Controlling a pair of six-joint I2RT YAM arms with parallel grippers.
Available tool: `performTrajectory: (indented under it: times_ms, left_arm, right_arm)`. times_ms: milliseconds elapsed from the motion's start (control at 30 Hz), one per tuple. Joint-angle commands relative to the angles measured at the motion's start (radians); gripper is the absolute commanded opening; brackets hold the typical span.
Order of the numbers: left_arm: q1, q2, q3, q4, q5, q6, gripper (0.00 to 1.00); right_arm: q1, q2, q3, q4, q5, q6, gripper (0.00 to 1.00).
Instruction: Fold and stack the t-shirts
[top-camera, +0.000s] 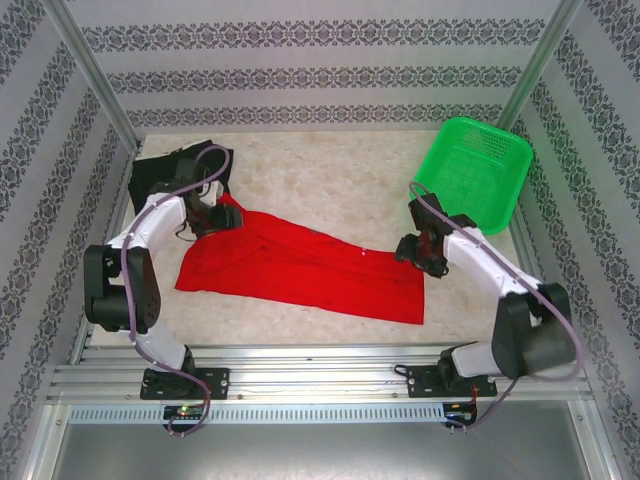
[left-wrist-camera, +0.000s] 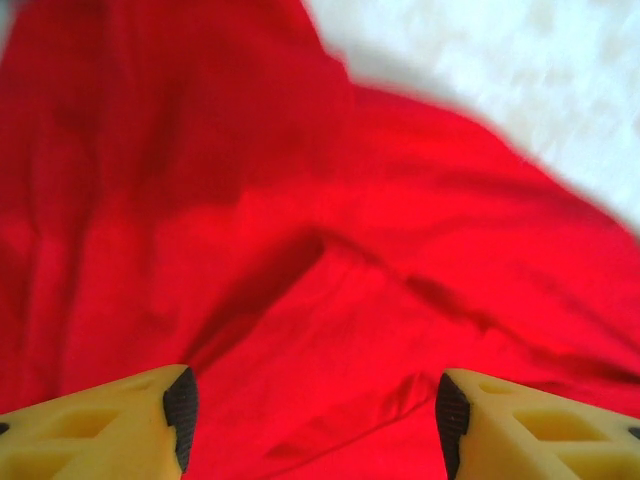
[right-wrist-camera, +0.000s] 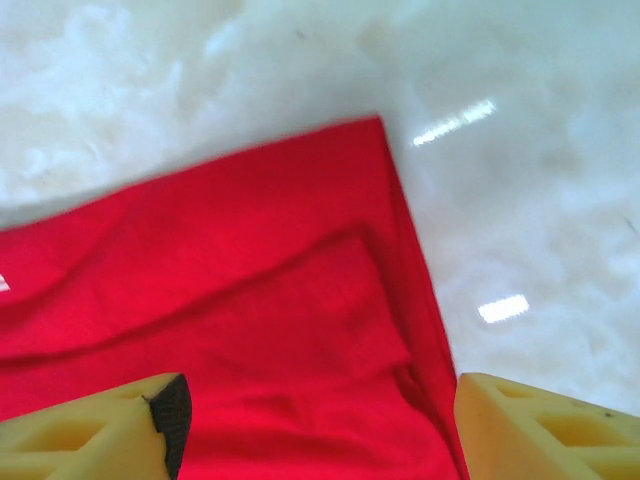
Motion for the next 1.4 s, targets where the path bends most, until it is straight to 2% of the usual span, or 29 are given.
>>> performTrajectory:
  times_ms: [0, 67, 167, 533, 567, 700, 1000, 1233, 1367]
  left_arm:
    - [-0.005, -0.049, -0.065, -0.001, 0.001, -0.076, 0.64]
    - [-0.005, -0.093, -0.146, 0.038, 0.028, -0.121, 0.65]
    - [-0.005, -0.109, -0.208, 0.049, -0.001, -0.144, 0.66]
    - [0.009, -0.028, -0.282, 0.103, -0.12, -0.198, 0.64]
    - [0.009, -0.021, -0.285, 0.106, -0.126, -0.202, 0.64]
    - [0.016, -0.008, -0.296, 0.11, -0.156, -0.214, 0.61]
    - [0.072, -0.009, -0.331, 0.116, -0.168, -0.207, 0.58]
    - [0.103, 0.005, -0.336, 0.119, -0.153, -0.198, 0.57]
    - [0.103, -0.003, -0.336, 0.138, -0.097, -0.2, 0.58]
  right_arm:
    - [0.0, 0.063, 0.053, -0.004, -0.04, -0.043, 0.67]
    - [0.006, 0.066, 0.031, 0.0, -0.022, -0.039, 0.66]
    - [-0.01, 0.068, -0.013, 0.027, -0.018, -0.042, 0.63]
    - [-0.013, 0.179, -0.054, 0.125, 0.05, -0.058, 0.39]
    - [-0.012, 0.188, -0.057, 0.129, 0.058, -0.059, 0.34]
    - [-0.012, 0.186, -0.069, 0.129, 0.08, -0.055, 0.01]
    - [-0.019, -0.018, -0.154, 0.118, 0.16, -0.07, 0.0]
    - [-0.018, -0.008, -0.207, 0.152, 0.122, -0.086, 0.0]
    - [0.018, -0.051, -0.238, 0.17, 0.107, -0.089, 0.0]
